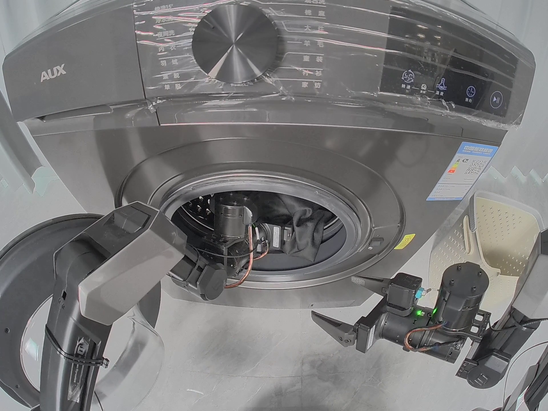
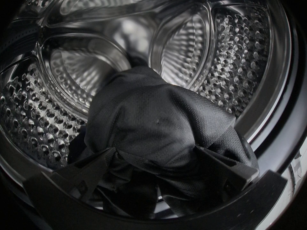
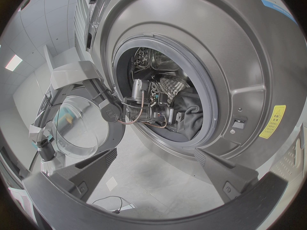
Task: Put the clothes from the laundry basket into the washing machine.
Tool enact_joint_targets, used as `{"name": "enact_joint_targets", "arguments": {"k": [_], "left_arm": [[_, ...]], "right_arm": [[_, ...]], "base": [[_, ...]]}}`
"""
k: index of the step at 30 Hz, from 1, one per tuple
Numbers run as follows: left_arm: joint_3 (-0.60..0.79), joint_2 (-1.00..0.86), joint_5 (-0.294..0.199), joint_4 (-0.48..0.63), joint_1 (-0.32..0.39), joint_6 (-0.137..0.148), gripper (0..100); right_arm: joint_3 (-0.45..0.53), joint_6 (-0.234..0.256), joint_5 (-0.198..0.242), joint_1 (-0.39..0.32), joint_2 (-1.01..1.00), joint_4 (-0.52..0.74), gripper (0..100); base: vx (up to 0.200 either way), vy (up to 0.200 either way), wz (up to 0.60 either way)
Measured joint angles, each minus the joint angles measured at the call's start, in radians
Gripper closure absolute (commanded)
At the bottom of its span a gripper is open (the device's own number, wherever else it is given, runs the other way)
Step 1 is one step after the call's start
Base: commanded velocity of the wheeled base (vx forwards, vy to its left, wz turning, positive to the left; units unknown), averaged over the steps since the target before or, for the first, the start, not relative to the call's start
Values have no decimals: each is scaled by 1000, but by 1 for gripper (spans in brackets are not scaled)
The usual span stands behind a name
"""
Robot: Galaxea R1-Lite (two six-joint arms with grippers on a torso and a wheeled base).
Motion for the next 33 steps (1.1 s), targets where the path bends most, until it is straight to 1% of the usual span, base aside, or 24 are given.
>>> {"name": "enact_joint_targets", "arguments": {"k": [4, 8, 9, 15, 22, 26, 33], "left_arm": [[17, -5, -9, 2, -3, 4, 0], [-14, 20, -9, -1, -3, 9, 0], [-27, 28, -9, 0, -3, 10, 100], [-54, 59, -10, 9, -4, 11, 100], [-112, 80, -7, 13, -8, 0, 100], [-216, 105, 13, 4, -1, -1, 100], [-470, 171, 65, -6, 26, -3, 100]], "right_arm": [[0, 0, 0, 0, 0, 0, 0], [0, 0, 0, 1, 0, 0, 0], [0, 0, 0, 1, 0, 0, 0], [-1, 0, 0, 1, 0, 0, 0], [-4, 0, 0, 0, 1, 0, 0], [-7, 0, 0, 0, 1, 0, 0], [-9, 0, 0, 1, 0, 0, 0]], "base": [[0, 0, 0], [0, 0, 0], [0, 0, 0], [0, 0, 0], [0, 0, 0], [0, 0, 0], [0, 0, 0]]}}
